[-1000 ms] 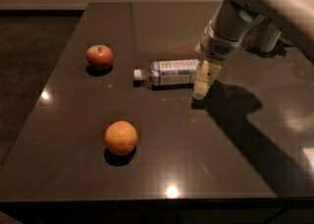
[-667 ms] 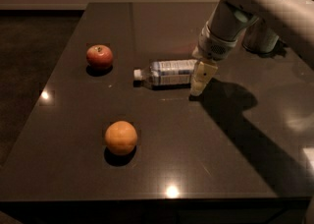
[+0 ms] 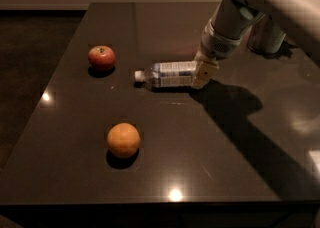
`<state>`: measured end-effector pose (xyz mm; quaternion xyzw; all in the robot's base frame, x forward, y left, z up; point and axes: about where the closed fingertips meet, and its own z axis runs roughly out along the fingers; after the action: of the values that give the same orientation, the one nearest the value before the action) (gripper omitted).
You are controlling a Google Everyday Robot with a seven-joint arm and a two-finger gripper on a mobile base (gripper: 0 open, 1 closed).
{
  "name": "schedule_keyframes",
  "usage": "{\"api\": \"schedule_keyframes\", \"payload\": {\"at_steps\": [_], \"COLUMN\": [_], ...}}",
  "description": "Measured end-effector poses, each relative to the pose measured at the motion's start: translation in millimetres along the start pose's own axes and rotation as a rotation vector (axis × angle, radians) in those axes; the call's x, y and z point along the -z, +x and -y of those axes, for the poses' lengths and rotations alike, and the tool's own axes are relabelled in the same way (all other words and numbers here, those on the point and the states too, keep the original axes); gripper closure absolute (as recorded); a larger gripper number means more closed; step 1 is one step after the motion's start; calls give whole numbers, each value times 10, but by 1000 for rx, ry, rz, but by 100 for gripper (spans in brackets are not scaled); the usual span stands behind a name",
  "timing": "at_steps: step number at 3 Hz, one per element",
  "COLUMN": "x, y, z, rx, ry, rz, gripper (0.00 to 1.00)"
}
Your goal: Move blue plastic bottle near orange
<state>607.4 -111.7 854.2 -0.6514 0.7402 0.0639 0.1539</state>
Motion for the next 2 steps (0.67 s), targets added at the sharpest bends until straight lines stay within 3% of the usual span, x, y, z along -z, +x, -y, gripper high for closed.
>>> {"api": "schedule_keyframes", "payload": {"at_steps": [1, 2], "x": [157, 296], "y": [-98, -237], "z": [-185, -466], "rx": [2, 4], "ry": [-13, -12], "rz": [26, 62], "gripper": [88, 100]}}
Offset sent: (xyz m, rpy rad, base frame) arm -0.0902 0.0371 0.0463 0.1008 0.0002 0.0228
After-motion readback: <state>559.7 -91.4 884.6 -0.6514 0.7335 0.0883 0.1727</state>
